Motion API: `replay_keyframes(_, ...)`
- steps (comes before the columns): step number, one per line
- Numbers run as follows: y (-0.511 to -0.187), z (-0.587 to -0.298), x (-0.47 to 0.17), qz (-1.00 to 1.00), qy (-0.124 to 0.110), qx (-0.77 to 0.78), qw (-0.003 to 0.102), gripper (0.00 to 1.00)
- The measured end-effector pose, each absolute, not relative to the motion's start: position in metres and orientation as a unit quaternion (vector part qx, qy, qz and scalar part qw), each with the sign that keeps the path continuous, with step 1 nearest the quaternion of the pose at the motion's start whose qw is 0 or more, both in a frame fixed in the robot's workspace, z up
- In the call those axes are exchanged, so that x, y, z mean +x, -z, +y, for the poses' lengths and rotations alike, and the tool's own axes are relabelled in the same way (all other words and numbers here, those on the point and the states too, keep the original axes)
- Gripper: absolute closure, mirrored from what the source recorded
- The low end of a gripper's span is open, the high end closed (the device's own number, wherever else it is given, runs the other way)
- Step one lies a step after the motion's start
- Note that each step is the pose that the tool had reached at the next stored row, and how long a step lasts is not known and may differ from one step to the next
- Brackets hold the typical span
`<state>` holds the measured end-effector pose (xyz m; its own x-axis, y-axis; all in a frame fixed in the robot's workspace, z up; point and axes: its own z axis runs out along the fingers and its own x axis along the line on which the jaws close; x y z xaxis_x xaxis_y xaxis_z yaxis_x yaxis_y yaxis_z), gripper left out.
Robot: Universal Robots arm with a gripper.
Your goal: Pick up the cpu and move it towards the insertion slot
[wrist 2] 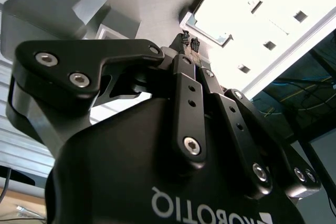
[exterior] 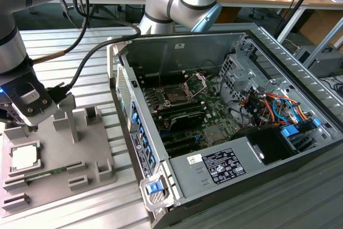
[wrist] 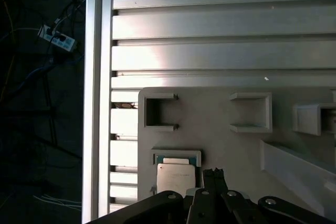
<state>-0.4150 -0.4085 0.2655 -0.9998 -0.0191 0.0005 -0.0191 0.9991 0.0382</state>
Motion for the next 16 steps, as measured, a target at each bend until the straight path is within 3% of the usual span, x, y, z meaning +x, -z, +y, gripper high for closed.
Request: replay_keyframes(16, -0.2627, -0.4085, -0.4150, -1.000, 0.019, 0.010, 0.000, 0.89)
